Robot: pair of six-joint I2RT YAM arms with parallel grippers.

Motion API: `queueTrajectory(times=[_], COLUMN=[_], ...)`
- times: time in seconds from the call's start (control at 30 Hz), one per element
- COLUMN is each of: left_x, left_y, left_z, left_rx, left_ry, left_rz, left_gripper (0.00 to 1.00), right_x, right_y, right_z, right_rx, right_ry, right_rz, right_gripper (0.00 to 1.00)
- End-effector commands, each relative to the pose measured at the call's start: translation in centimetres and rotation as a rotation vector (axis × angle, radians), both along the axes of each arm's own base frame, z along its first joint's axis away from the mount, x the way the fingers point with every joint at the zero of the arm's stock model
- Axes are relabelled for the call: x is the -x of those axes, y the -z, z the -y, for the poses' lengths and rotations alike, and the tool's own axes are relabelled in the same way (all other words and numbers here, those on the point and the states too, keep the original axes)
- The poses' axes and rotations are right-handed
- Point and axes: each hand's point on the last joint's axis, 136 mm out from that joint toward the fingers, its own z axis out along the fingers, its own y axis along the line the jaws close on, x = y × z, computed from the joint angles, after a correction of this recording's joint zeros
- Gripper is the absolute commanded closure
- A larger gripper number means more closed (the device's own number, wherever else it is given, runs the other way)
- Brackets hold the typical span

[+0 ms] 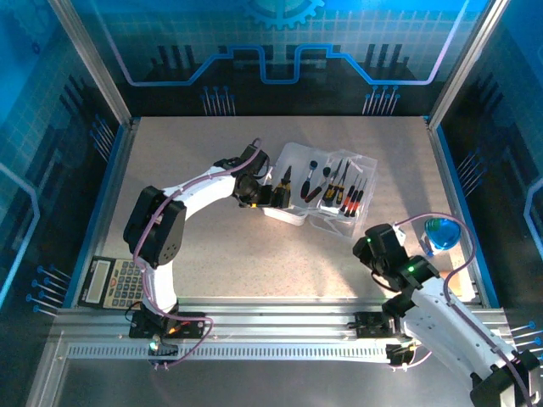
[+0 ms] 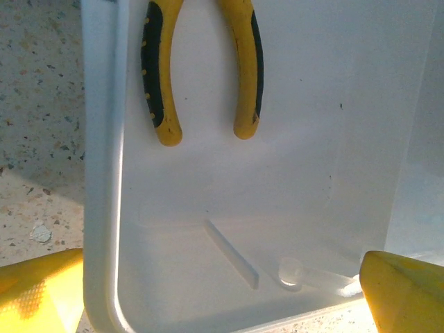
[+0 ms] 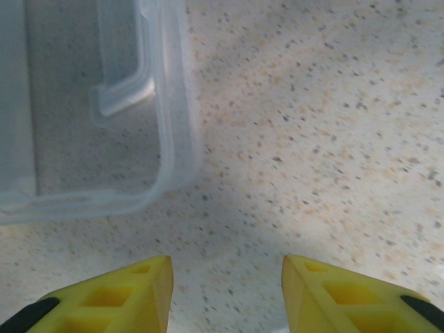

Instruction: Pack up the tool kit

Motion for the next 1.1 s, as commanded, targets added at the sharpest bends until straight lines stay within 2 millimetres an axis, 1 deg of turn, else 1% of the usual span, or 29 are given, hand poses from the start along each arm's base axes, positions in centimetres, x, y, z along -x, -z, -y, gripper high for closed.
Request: queueTrajectory(times=[0.0, 0.1, 0.17, 0.4, 0.5, 0.77, 1.0, 1.07], left_x=[0.0, -0.2, -0.3, -0.8, -0.9, -0.9, -1.1, -1.2], left_y=[-0.1, -0.1, -0.1, -0.3, -0.3, -0.1, -0.4, -0.7], left_z=[1.2, 1.4, 1.8, 2.2, 1.9, 1.2, 0.9, 0.8], left_rx=[0.031, 0.041, 0.051, 0.071, 0.072, 0.082, 0.085, 0.089], left_ry=[0.021, 0.023, 0.025, 0.025, 0.020, 0.004, -0.002, -0.006], left_rz=[-0.019, -0.024, -0.029, -0.036, -0.039, -0.056, -0.055, -0.052], left_gripper=[0.01, 0.01, 0.01, 0.01, 0.01, 0.01, 0.01, 0.01], right_x=[-2.0, -2.7, -3.0, -4.0, -4.1, -4.1, -4.7, -4.9], right_y=[-1.7, -2.3, -2.2, -0.6, 0.0, 1.1, 2.7, 3.0], right_z=[-0.7, -1.3, -1.4, -1.3, -1.0, 0.6, 0.9, 0.9], right_rx=[-0.065, -0.097, -0.106, -0.101, -0.082, -0.041, -0.020, -0.020], right_ry=[0.024, -0.005, -0.007, -0.004, 0.000, 0.034, 0.015, 0.009], right_rz=[0.093, 0.131, 0.131, 0.099, 0.081, 0.036, -0.009, -0.014], right_gripper=[0.54, 0.54, 0.54, 0.57, 0.58, 0.62, 0.65, 0.68])
